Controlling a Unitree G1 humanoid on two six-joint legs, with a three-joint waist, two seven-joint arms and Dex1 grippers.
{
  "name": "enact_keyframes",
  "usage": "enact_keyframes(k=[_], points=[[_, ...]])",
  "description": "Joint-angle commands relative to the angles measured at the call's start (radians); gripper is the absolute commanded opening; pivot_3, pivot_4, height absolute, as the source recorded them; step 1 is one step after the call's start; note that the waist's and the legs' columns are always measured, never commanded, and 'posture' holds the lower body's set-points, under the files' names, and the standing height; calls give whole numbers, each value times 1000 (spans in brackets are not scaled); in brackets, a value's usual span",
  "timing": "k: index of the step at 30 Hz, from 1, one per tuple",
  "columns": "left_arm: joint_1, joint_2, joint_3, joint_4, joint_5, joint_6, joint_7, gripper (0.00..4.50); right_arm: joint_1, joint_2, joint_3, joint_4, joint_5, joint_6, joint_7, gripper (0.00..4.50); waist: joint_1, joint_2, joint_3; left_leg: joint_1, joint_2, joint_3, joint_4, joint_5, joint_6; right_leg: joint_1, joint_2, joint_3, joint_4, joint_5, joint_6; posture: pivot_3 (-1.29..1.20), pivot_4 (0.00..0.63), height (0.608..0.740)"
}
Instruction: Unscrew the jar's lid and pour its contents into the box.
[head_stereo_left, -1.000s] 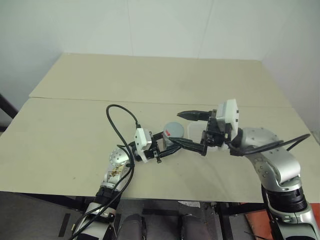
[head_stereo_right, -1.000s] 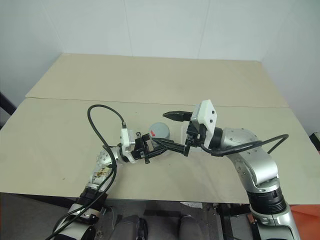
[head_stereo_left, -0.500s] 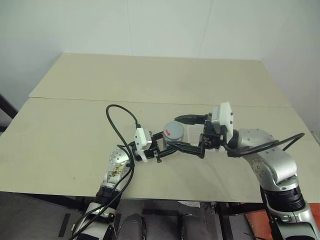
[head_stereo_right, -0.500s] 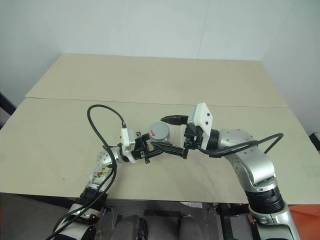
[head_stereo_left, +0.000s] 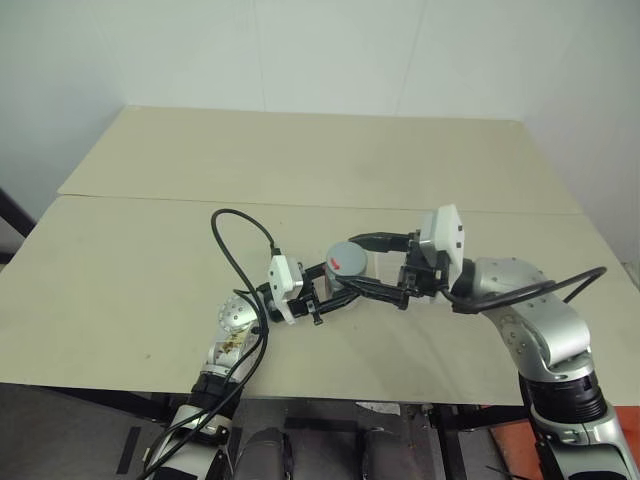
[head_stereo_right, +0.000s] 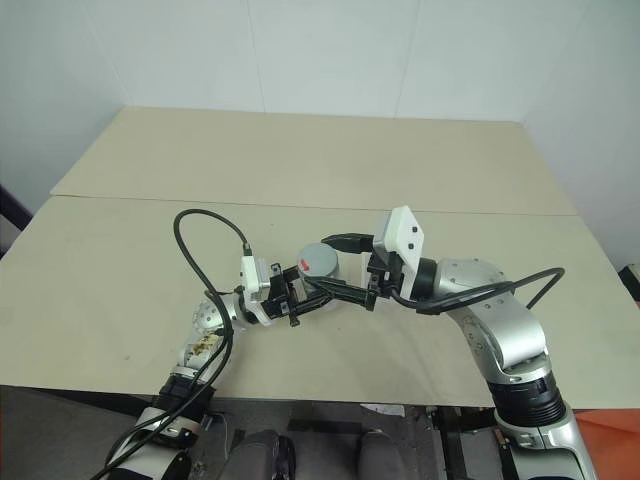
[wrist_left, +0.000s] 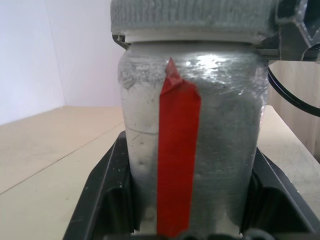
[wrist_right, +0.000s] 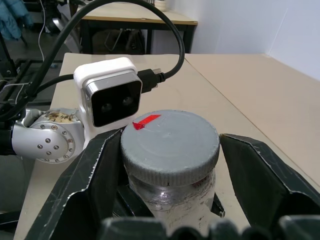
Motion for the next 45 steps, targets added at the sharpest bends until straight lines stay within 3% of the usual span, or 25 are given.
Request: enact_keyframes(k=[1, 2, 6, 14, 24, 33, 36, 39, 45], points=[[-4, -4, -3, -22, -1, -18, -3, 2036, -16, 1, -13, -17, 4, -22, 3, 3570, 0, 0, 0, 0, 0, 0, 0, 0, 0, 0, 0, 0, 0, 0, 0, 0, 150, 740], [-4, -4, -3, -21, -1, -19, -3, 2036, -15, 0, -16, -18, 13, -19, 10, 3570, 0, 0, 0, 0, 0, 0, 0, 0, 0, 0, 0, 0, 0, 0, 0, 0, 150, 740], [-5, -4, -4, -20, -1, -20, -4, 2036, -10, 2, -18, -26, 8, -27, 7, 2805, 0, 0, 0, 0, 0, 0, 0, 0, 0, 0, 0, 0, 0, 0, 0, 0, 150, 740], [-4, -5, -6, -21, -3, -16, -8, 2036, -11, 3, -21, -26, 5, -35, 12, 2801, 0, 0, 0, 0, 0, 0, 0, 0, 0, 0, 0, 0, 0, 0, 0, 0, 150, 740], [1, 0, -8, -16, 0, -20, -13, 2036, -38, 29, -85, -32, 136, 45, -15, 2801, 0, 0, 0, 0, 0, 0, 0, 0, 0, 0, 0, 0, 0, 0, 0, 0, 150, 740], [7, 2, -13, -20, 0, -22, -10, 2036, -37, 31, -133, -25, 157, 48, -70, 2801, 0, 0, 0, 0, 0, 0, 0, 0, 0, 0, 0, 0, 0, 0, 0, 0, 150, 740], [11, 4, -13, -26, 4, -24, -1, 2036, 8, -10, -213, -19, 122, 20, -103, 2801, 2, 0, 0, 0, 0, 0, 0, 0, 0, 0, 0, 0, 0, 0, 0, 0, 150, 740], [14, 12, -7, -34, 7, -23, 11, 2036, 127, -137, -323, 9, 48, 62, -142, 2801, 11, 0, 0, -1, -1, 0, 0, -1, 1, 1, -1, -1, -2, 0, 0, 0, 150, 740], [11, 30, 2, -32, 3, -20, 18, 2036, 357, -286, -412, 37, -30, 145, -171, 2801, 1, 1, 0, 0, -1, 0, 0, -1, 1, 1, -1, 0, -2, 1, 1, 0, 150, 740]])
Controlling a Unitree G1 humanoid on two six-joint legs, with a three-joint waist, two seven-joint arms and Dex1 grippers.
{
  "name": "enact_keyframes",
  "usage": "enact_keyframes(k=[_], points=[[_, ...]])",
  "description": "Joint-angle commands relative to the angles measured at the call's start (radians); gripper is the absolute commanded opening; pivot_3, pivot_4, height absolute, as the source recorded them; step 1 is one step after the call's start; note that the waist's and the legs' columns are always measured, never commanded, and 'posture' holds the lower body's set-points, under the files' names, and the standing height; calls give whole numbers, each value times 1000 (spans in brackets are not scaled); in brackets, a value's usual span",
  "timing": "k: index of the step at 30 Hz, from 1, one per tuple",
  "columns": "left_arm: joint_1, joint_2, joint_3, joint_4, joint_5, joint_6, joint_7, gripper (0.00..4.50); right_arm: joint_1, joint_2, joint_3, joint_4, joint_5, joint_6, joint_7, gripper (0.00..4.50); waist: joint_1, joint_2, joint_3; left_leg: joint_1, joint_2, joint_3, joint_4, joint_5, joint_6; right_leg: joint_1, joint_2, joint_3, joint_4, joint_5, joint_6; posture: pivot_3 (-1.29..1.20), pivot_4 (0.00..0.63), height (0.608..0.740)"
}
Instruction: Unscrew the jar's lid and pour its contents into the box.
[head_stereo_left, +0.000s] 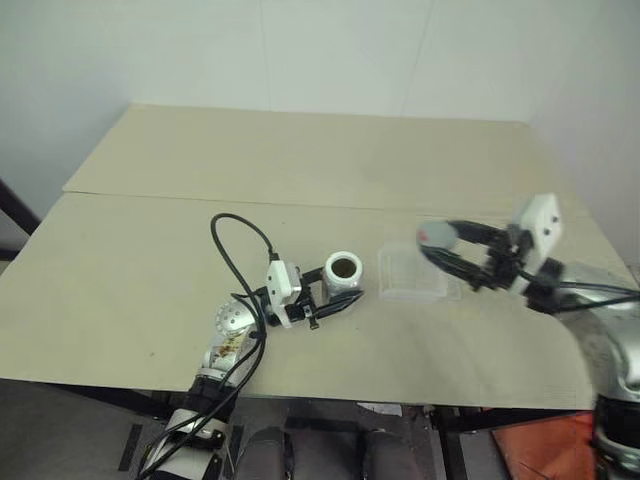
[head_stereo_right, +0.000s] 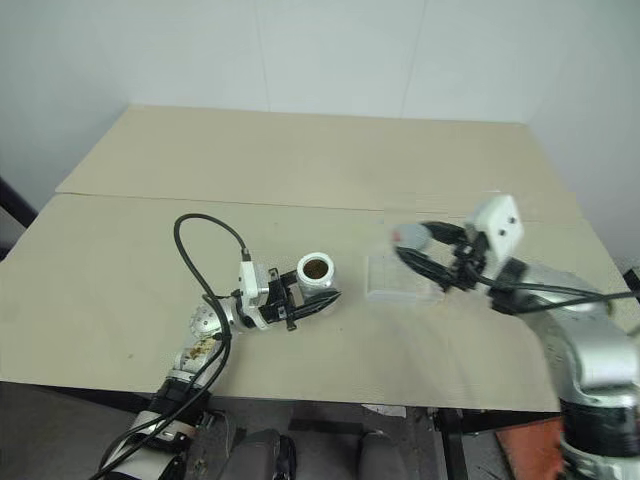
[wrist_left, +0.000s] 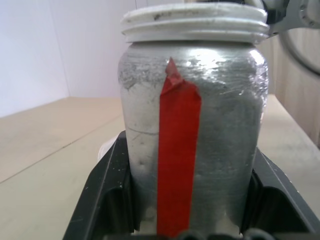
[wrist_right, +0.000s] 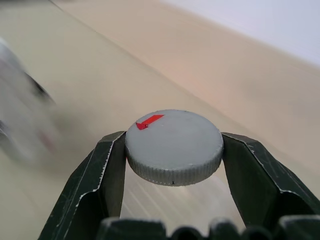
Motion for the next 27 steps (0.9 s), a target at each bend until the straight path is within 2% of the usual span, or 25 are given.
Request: enact_keyframes(k=[1, 5, 11, 15, 16, 19, 23, 27], points=[[-13, -1, 8, -26, -8, -6, 1, 2036, 92, -39, -47, -18, -36, 44, -17, 2801, -4, 0, 0, 1, 0, 0, 0, 0, 0, 1, 0, 0, 0, 0, 0, 0, 150, 740], [-31, 3, 11, -9, 0, -7, 4, 2036, 207, -58, 5, -38, -99, 90, -42, 2801, -8, 1, 0, 1, 0, 0, 0, 0, 0, 0, 0, 1, 0, 0, 0, 0, 150, 740], [-38, 5, 10, -19, -2, 13, 13, 2036, 230, -63, 51, -33, -119, 220, -71, 2801, -6, 1, -1, 1, 0, -1, 0, 0, 0, 1, 1, 2, -1, 0, 1, 0, 150, 740], [-25, 6, 11, -27, 3, 3, 19, 2036, 233, -93, 45, -30, -101, 265, -30, 2801, -2, 1, -1, 1, 0, -1, 0, 0, 1, 1, 1, 2, -1, 1, 1, 0, 150, 740], [-21, 7, 12, -29, 3, 1, 21, 2036, 236, -99, 40, -31, -99, 269, -25, 3530, 1, 1, -1, 0, 0, -1, 0, 0, 1, 1, 0, 1, -1, 1, 1, 0, 150, 740], [-16, 15, 12, -38, 6, 12, 30, 2036, 245, -113, 11, -47, -94, 270, -11, 4371, 0, 1, -1, 0, -1, -1, 0, 0, 1, 1, 0, 1, -2, 1, 1, 0, 150, 740], [-18, 27, 10, -62, 19, 79, 75, 2036, 243, -116, -80, -105, -74, 232, 6, 4443, -2, 1, -1, 0, -1, -1, 0, 0, 1, 1, 0, 2, -2, 1, 2, 0, 150, 740], [-75, 17, 6, -61, 93, 137, 195, 2036, 161, -111, -167, -154, -72, 210, -39, 4443, -3, 1, -1, 0, -1, -2, 0, 0, 1, 1, 0, 2, -2, 2, 3, 0, 150, 740]])
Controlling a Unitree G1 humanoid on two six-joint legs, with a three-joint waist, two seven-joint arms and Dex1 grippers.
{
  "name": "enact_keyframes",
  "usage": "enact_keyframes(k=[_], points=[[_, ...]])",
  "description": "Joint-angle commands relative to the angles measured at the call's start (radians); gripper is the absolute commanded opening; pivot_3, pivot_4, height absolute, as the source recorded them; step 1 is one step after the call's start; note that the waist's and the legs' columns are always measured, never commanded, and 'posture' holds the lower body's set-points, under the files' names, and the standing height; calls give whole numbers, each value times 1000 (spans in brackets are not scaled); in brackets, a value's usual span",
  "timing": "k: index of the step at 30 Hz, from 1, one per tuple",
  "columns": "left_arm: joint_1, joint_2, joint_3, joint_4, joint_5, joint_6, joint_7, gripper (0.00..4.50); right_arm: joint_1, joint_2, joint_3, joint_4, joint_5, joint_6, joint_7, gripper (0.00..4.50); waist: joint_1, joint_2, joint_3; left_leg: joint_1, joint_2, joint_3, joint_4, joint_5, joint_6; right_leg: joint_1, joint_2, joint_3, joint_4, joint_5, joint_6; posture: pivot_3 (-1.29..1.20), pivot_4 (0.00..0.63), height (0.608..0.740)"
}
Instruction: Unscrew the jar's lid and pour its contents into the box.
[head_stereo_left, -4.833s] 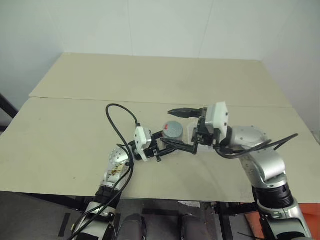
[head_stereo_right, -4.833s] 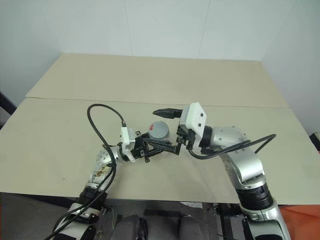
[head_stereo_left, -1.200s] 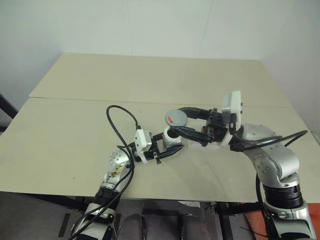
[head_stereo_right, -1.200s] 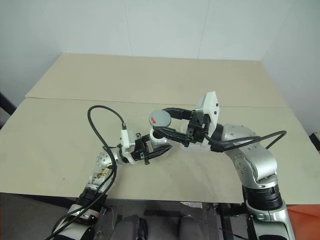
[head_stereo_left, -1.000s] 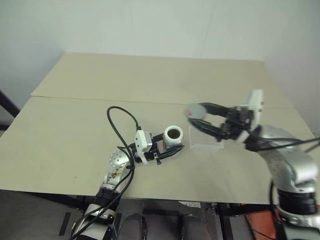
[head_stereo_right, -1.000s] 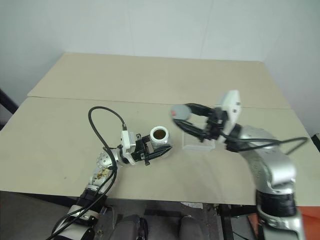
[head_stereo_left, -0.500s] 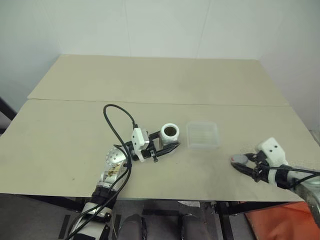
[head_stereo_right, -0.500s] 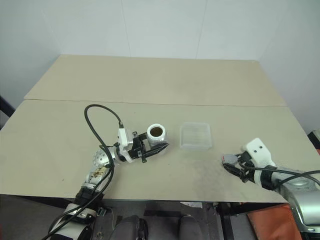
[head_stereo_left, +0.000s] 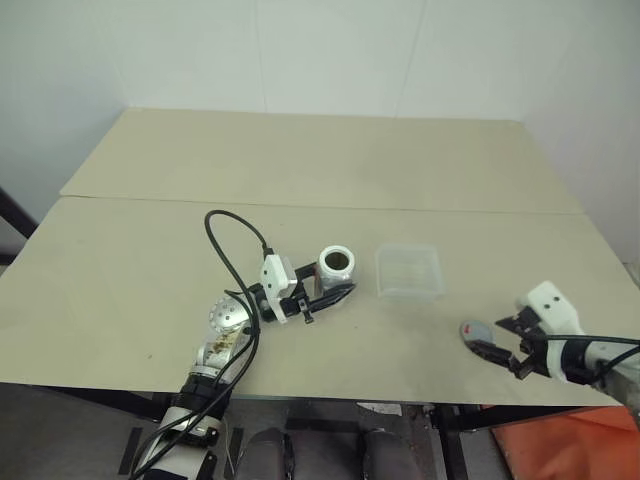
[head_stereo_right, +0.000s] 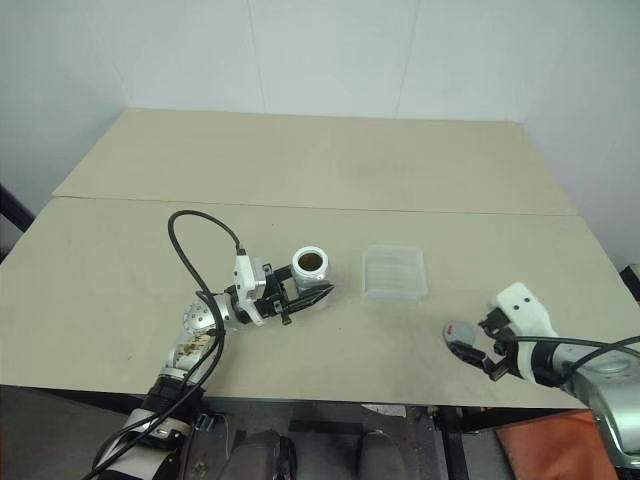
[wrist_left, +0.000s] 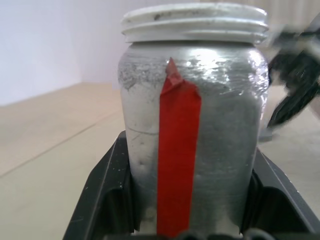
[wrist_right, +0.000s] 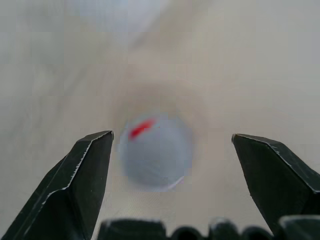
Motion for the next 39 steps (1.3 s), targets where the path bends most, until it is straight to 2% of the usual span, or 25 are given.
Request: enact_keyframes(k=[1, 7, 8, 11, 13, 15, 19, 23, 27, 31, 39], points=[[-84, -8, -4, -15, 72, 40, 97, 2036, -55, -22, -105, -65, 10, -41, -12, 4443, 1, 0, 0, 0, 0, 0, 0, 0, 0, 0, 0, 0, 0, 0, 0, 0, 150, 740], [-376, -22, -83, 315, 319, 1, 259, 2036, -116, 6, -108, -97, -2, -19, -88, 4443, 13, -1, 0, -1, -2, 0, 0, 0, 0, 1, 0, -1, -3, 1, 1, 0, 150, 740], [-424, -32, -100, 378, 355, -33, 286, 2036, -114, 11, -107, -107, 2, -19, -90, 4443, 14, -1, 0, -2, -3, 0, 0, 0, 0, 1, 0, -1, -3, 1, 2, 0, 150, 740], [-578, -28, -237, 592, 593, -226, 456, 2036, -56, -5, -107, -157, -16, -56, -57, 4443, 21, -1, 0, -4, -3, 1, 0, 0, 1, 0, -1, -2, -4, 1, 2, 0, 150, 740], [-695, -21, -388, 724, 814, -318, 658, 2036, -38, 3, -118, -171, -17, -60, -58, 4443, 26, -2, 1, -5, -3, 2, 0, 0, 1, 0, -1, -2, -5, 1, 2, 0, 150, 740], [-795, -47, -472, 835, 928, -378, 812, 2036, -29, 12, -126, -172, -25, -57, -73, 4443, 26, -2, 1, -6, -4, 3, 0, 0, 1, -1, -1, -2, -6, 1, 3, 0, 150, 740], [-986, -90, -738, 981, 1259, -333, 1223, 2036, 6, 26, -161, -208, -25, -59, -78, 4443, 31, -5, 3, -9, -4, 2, 2, 0, 2, -3, -1, -2, -5, 2, 3, 0, 150, 740], [-1066, -132, -871, 1061, 1408, -312, 1452, 2036, 55, 46, -210, -269, -12, -64, -70, 4443, 30, -5, 3, -10, -4, 0, 1, -1, 2, -4, -2, -2, -6, 1, 3, 0, 150, 740], [-1092, -160, -1006, 1098, 1551, -279, 1590, 2036, 80, 68, -236, -302, -11, -47, -91, 4443, 29, -5, 3, -10, -4, 0, 2, -1, 2, -5, -2, -2, -5, 1, 4, 0, 150, 740], [-1087, -182, -1067, 1127, 1613, -230, 1594, 2036, 96, 82, -256, -335, -1, -44, -95, 4443, 29, -5, 3, -10, -4, 1, 2, -1, 2, -5, -2, -2, -4, 1, 3, 0, 150, 740], [-1099, -196, -1064, 1133, 1620, -201, 1629, 2036, 119, 98, -262, -355, 6, -58, -89, 4443, 31, -5, 3, -10, -4, 0, 2, -1, 2, -5, -3, -2, -4, 1, 3, 0, 150, 740]])
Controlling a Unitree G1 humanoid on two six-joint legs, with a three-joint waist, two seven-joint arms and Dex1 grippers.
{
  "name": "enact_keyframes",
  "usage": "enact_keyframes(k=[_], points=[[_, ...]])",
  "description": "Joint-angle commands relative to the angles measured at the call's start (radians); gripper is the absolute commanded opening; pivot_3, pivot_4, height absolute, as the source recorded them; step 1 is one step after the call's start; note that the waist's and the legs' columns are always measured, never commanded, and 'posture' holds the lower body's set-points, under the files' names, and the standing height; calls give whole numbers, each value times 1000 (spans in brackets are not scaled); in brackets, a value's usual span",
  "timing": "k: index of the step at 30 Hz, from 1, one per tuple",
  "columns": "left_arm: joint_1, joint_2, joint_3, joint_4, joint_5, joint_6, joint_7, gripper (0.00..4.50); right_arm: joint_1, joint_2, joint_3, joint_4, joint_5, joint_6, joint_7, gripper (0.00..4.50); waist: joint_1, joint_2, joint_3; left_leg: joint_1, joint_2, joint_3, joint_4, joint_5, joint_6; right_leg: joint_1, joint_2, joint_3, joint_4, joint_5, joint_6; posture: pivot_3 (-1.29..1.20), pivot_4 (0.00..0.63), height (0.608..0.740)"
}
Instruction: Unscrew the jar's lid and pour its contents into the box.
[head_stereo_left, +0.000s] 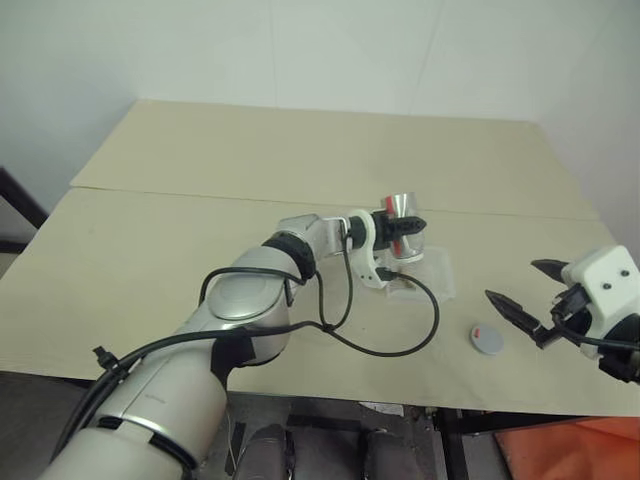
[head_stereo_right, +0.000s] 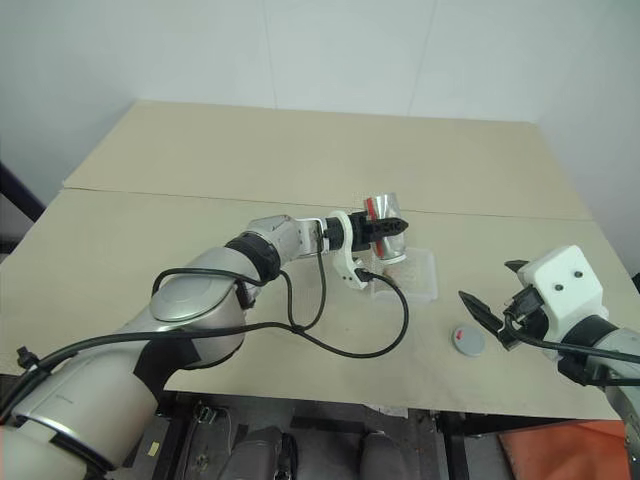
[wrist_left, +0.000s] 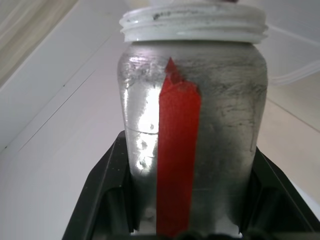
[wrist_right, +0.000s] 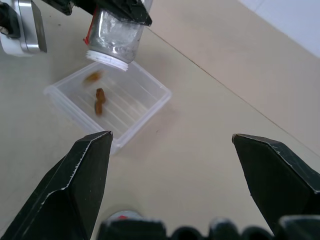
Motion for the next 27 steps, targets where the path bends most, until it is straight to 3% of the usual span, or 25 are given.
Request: enact_keyframes(k=[1, 4, 8, 12, 16, 19, 23, 27], points=[[-46, -11, -4, 0, 10, 16, 30, 2036, -5, -1, -34, -19, 4, -20, -1, 4443, 0, 0, 0, 0, 0, 0, 0, 0, 0, 0, 0, 0, 0, 0, 0, 0, 150, 740], [-42, -8, 26, 2, -13, -1, 3, 2036, -14, -3, -20, -8, 1, -26, -5, 4443, -1, 0, 0, 0, 0, 0, 0, 0, 0, 0, 0, 0, 0, 0, 0, 0, 150, 740], [-3, 12, 222, 1, -210, -106, -131, 2036, -15, 2, -6, 4, -8, -40, -5, 4443, -2, 0, 0, 0, 0, 0, 0, 0, 0, 0, 0, 0, 1, 0, 0, 0, 150, 740], [68, 43, 503, -11, -501, -202, -403, 2036, -12, 17, 1, 15, -9, -56, -8, 4443, -5, 1, -1, 1, 0, 1, 1, 0, -1, 0, 0, 0, 2, 0, 0, 0, 150, 740], [180, 5, 967, -77, -1020, -185, -835, 2036, -24, 32, 28, 40, -19, -81, -10, 4443, -9, 2, -1, 1, 1, 3, 3, 3, -4, 0, 0, 0, 4, 0, 0, 0, 150, 740], [260, -39, 1189, -173, -1297, -115, -1054, 2036, -47, 41, 54, 71, -19, -102, -9, 4443, -12, 2, -1, 1, 1, 3, 6, 4, -5, 1, 0, -1, 6, 0, 0, 0, 150, 740], [428, -65, 1282, -360, -1443, -90, -1136, 2036, -86, 40, 106, 129, -32, -141, -4, 4443, -20, 3, -1, 2, 1, 2, 6, 3, -5, 3, 0, 0, 4, 0, 0, 0, 150, 740], [579, -51, 1193, -495, -1355, -77, -1125, 2036, -117, 38, 158, 192, -49, -185, 8, 4443, -28, 3, -2, 3, 1, 2, 6, 4, -5, 4, 0, 0, 4, 0, 0, 0, 150, 740]])
